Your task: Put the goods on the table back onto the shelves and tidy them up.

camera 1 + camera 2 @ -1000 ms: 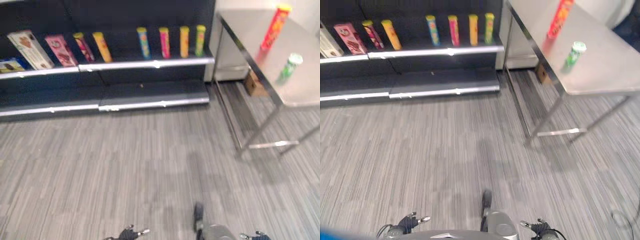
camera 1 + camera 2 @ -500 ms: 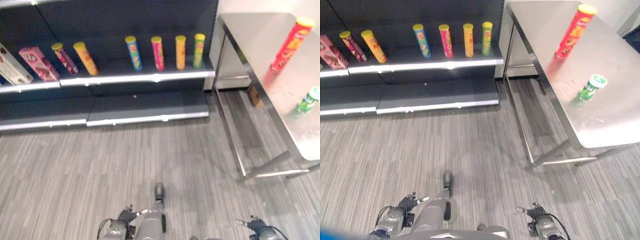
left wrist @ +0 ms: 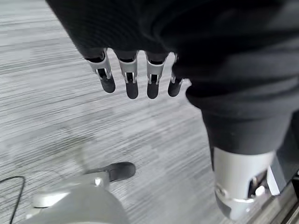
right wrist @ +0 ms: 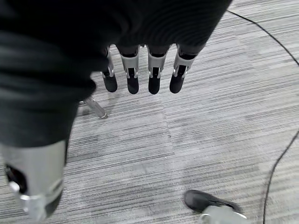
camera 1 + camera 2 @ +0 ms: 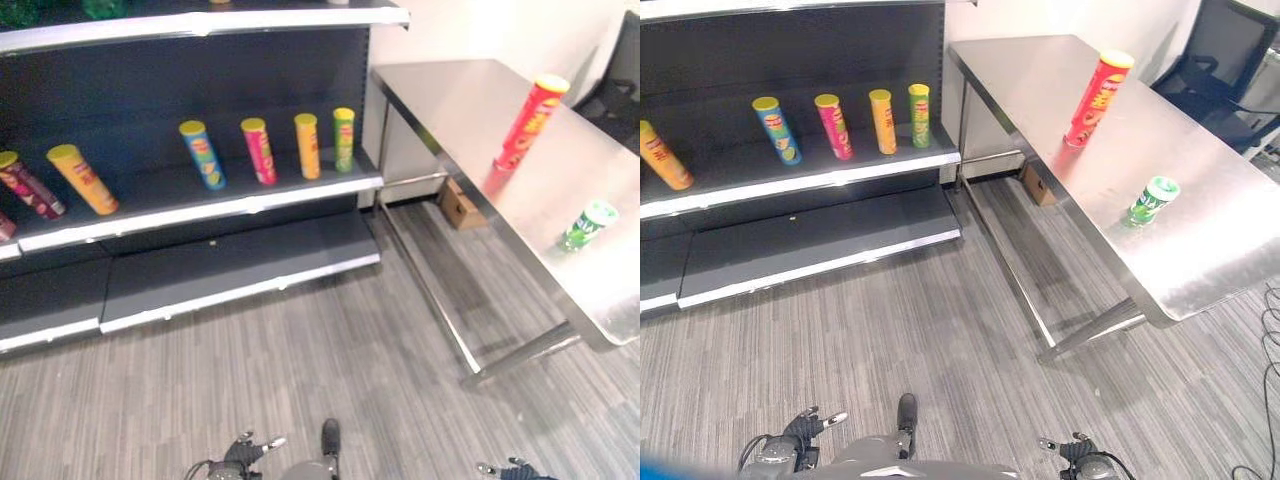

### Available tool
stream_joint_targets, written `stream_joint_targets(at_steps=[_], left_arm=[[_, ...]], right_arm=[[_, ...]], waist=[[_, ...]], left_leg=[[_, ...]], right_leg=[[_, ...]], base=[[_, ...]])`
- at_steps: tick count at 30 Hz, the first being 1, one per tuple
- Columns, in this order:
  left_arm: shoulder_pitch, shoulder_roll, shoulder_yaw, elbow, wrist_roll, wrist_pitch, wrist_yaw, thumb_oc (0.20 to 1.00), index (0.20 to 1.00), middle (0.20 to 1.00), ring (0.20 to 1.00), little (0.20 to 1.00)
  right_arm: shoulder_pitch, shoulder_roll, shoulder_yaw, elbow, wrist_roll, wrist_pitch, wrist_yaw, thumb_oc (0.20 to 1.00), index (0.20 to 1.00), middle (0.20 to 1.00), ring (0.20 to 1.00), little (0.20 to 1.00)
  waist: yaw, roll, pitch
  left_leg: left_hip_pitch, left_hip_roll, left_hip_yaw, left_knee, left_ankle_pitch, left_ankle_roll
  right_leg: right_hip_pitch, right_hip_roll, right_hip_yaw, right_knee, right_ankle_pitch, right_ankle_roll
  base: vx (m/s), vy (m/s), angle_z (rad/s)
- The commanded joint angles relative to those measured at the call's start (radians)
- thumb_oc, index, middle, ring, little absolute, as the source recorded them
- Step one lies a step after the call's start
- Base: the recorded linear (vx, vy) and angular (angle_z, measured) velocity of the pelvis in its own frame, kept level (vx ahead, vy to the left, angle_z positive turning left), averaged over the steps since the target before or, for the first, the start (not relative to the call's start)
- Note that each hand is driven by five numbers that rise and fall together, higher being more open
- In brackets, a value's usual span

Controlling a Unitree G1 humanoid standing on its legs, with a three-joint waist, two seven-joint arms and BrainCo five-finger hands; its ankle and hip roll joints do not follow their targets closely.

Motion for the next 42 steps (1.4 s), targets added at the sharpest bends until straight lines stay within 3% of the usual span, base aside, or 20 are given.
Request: stream_joint_targets(at_steps=[1,2,3,5,7,9,11,12,20,27,29,30,31,32,34,36,37,38,39,42], left_arm=[[-0.03,0.024,-0.029,0.006,0.005,0.0,-0.006,1.0,1.0,1.0,1.0,1.0],[-0.033,0.027,-0.031,0.004,0.007,0.002,-0.006,1.0,1.0,1.0,1.0,1.0],[-0.038,0.038,-0.039,0.003,0.02,0.008,-0.006,1.0,1.0,1.0,1.0,1.0],[-0.036,0.038,-0.039,0.006,0.026,0.007,-0.007,1.0,1.0,1.0,1.0,1.0],[-0.041,0.035,-0.045,0.008,0.027,0.003,-0.01,1.0,1.0,1.0,1.0,1.0],[-0.051,0.034,-0.057,0.01,0.039,-0.001,-0.009,1.0,1.0,1.0,1.0,1.0],[-0.058,0.035,-0.063,0.009,0.047,-0.002,-0.008,1.0,1.0,1.0,1.0,1.0],[-0.063,0.027,-0.064,0.008,0.058,-0.002,-0.009,1.0,1.0,1.0,1.0,1.0],[-0.044,0.007,-0.06,0.031,0.071,-0.002,-0.008,1.0,1.0,1.0,1.0,1.0],[-0.035,-0.004,-0.063,0.026,0.061,-0.003,-0.009,1.0,1.0,1.0,1.0,1.0],[-0.038,-0.004,-0.062,0.015,0.041,-0.006,-0.011,1.0,1.0,1.0,1.0,1.0],[-0.041,0.0,-0.059,-0.002,0.016,-0.006,-0.014,1.0,1.0,1.0,1.0,1.0],[-0.041,0.0,-0.059,-0.002,0.016,-0.006,-0.014,1.0,1.0,1.0,1.0,1.0],[-0.046,0.002,-0.056,-0.019,-0.005,-0.006,-0.011,1.0,1.0,1.0,1.0,1.0],[-0.05,0.001,-0.059,-0.023,-0.01,-0.005,-0.008,1.0,1.0,1.0,1.0,1.0],[-0.045,-0.001,-0.058,-0.02,-0.014,-0.005,-0.009,1.0,1.0,1.0,1.0,1.0],[-0.044,-0.003,-0.059,-0.016,-0.012,-0.005,-0.007,1.0,1.0,1.0,1.0,1.0],[-0.047,-0.005,-0.071,-0.006,0.003,-0.002,-0.003,1.0,1.0,1.0,1.0,1.0],[-0.039,-0.01,-0.07,0.004,0.006,-0.006,-0.005,1.0,1.0,1.0,1.0,1.0],[-0.025,-0.007,-0.058,0.008,0.009,-0.005,-0.007,1.0,1.0,1.0,1.0,1.0]], right_arm=[[-0.031,-0.047,-0.04,-0.029,0.027,-0.002,-0.009,1.0,1.0,1.0,1.0,1.0],[-0.032,-0.048,-0.043,-0.034,0.028,-0.001,-0.011,1.0,1.0,1.0,1.0,1.0],[-0.031,-0.042,-0.041,-0.042,0.031,0.0,-0.014,1.0,1.0,1.0,1.0,1.0],[-0.025,-0.038,-0.041,-0.039,0.029,0.0,-0.013,1.0,1.0,1.0,1.0,1.0],[-0.018,-0.035,-0.041,-0.033,0.031,0.003,-0.016,1.0,1.0,1.0,1.0,1.0],[-0.021,-0.034,-0.043,-0.033,0.033,0.007,-0.017,1.0,1.0,1.0,1.0,1.0],[-0.019,-0.033,-0.046,-0.034,0.039,0.008,-0.018,1.0,1.0,1.0,1.0,1.0],[-0.014,-0.029,-0.053,-0.035,0.044,0.01,-0.019,1.0,1.0,1.0,1.0,1.0],[0.005,-0.044,-0.067,-0.036,0.052,0.003,-0.019,1.0,1.0,1.0,1.0,1.0],[-0.004,-0.073,-0.059,-0.055,0.066,-0.01,-0.015,1.0,1.0,1.0,1.0,1.0],[-0.006,-0.081,-0.055,-0.049,0.076,-0.015,-0.006,1.0,1.0,1.0,1.0,1.0],[-0.008,-0.087,-0.051,-0.047,0.077,-0.016,-0.007,1.0,1.0,1.0,1.0,1.0],[-0.008,-0.087,-0.051,-0.046,0.077,-0.016,-0.007,1.0,1.0,1.0,1.0,1.0],[-0.012,-0.094,-0.047,-0.04,0.072,-0.013,-0.008,1.0,1.0,1.0,1.0,1.0],[-0.014,-0.101,-0.047,-0.027,0.071,-0.007,-0.008,1.0,1.0,1.0,1.0,1.0],[-0.017,-0.103,-0.046,-0.021,0.076,-0.003,-0.006,1.0,1.0,1.0,1.0,1.0],[-0.018,-0.102,-0.041,-0.017,0.071,-0.001,-0.005,1.0,1.0,1.0,1.0,1.0],[-0.016,-0.102,-0.034,-0.009,0.052,0.004,-0.009,1.0,1.0,1.0,1.0,1.0],[0.006,-0.089,-0.072,-0.007,0.077,-0.001,-0.011,1.0,1.0,1.0,1.0,1.0],[0.023,-0.083,-0.131,-0.024,0.132,-0.01,-0.026,1.0,1.0,1.0,1.0,1.0]], waist=[[-0.004,0.033,0.01],[-0.013,0.033,0.026],[-0.024,0.038,0.052],[-0.024,0.042,0.052],[-0.026,0.056,0.056],[-0.026,0.067,0.058],[-0.029,0.06,0.056],[-0.036,0.048,0.053],[-0.039,0.035,0.015],[-0.046,0.046,-0.014],[-0.042,0.038,-0.007],[-0.036,0.029,0.009],[-0.037,0.03,0.008],[-0.027,0.02,0.036],[-0.026,0.017,0.055],[-0.021,0.003,0.052],[-0.02,0.002,0.045],[-0.022,0.014,0.039],[-0.041,0.046,0.015],[-0.058,0.065,-0.006]], left_leg=[[0.122,0.031,0.046,0.004,-0.182,-0.023],[0.144,0.02,0.056,0.004,-0.193,-0.009],[0.187,0.013,0.086,0.004,-0.224,0.011],[0.203,0.015,0.095,0.004,-0.236,0.011],[0.212,0.03,0.095,0.004,-0.239,0.002],[0.211,0.04,0.103,0.004,-0.247,-0.015],[0.216,0.037,0.107,0.004,-0.254,-0.021],[0.232,0.035,0.109,0.004,-0.265,-0.032],[0.309,0.047,0.1,0.004,-0.313,-0.051],[0.342,0.104,0.097,0.025,-0.323,-0.095],[0.296,0.119,0.093,0.138,-0.31,-0.116],[0.229,0.119,0.088,0.298,-0.298,-0.134],[0.224,0.12,0.086,0.305,-0.301,-0.135],[0.128,0.128,0.071,0.505,-0.261,-0.145],[0.06,0.154,0.083,0.583,-0.229,-0.141],[0.059,0.146,0.097,0.416,-0.283,-0.113],[0.072,0.134,0.07,0.306,-0.272,-0.113],[0.066,0.14,0.036,0.182,-0.22,-0.122],[0.126,0.14,0.03,0.07,-0.199,-0.128],[0.186,0.131,0.078,0.004,-0.2,-0.121]], right_leg=[[-0.244,-0.028,-0.008,0.4,0.167,0.063],[-0.29,-0.044,-0.012,0.497,0.215,0.067],[-0.389,-0.099,-0.066,0.684,0.261,0.058],[-0.403,-0.119,-0.09,0.69,0.249,0.052],[-0.392,-0.103,-0.124,0.537,0.215,0.037],[-0.369,-0.067,-0.144,0.271,0.212,0.044],[-0.342,-0.044,-0.128,0.102,0.247,0.059],[-0.348,-0.025,-0.087,-0.012,0.306,0.088],[-0.276,-0.02,-0.111,-0.061,0.323,0.077],[-0.225,0.033,-0.113,-0.061,0.25,0.028],[-0.207,0.04,-0.116,-0.061,0.228,0.01],[-0.185,0.044,-0.118,-0.061,0.209,-0.008],[-0.186,0.044,-0.119,-0.061,0.209,-0.008],[-0.163,0.05,-0.125,-0.061,0.197,-0.03],[-0.152,0.049,-0.143,-0.061,0.186,-0.04],[-0.15,0.02,-0.144,-0.061,0.189,-0.025],[-0.155,0.015,-0.138,-0.061,0.19,-0.02],[-0.151,0.012,-0.142,-0.061,0.184,-0.016],[-0.142,0.011,-0.124,-0.061,0.183,-0.007],[-0.138,0.0,-0.096,-0.061,0.195,0.008]], base=[[0.39,0.703,0.1],[0.14,0.404,-0.31],[0.11,0.324,-0.48],[0.14,0.193,-0.51],[0.16,0.081,-0.2],[0.14,0.011,-0.29],[0.19,-0.054,-0.3],[0.22,-0.073,0.01],[0.24,-0.129,0.35],[0.23,-0.244,0.06],[0.13,-0.255,0.13],[0.08,-0.201,0.27],[0.04,-0.227,0.18],[0.0,-0.158,0.15],[0.01,-0.119,0.27],[0.07,0.037,0.18],[0.09,0.138,-0.23],[0.2,0.325,-0.46],[0.18,0.293,-0.65],[0.19,0.347,-0.68]])
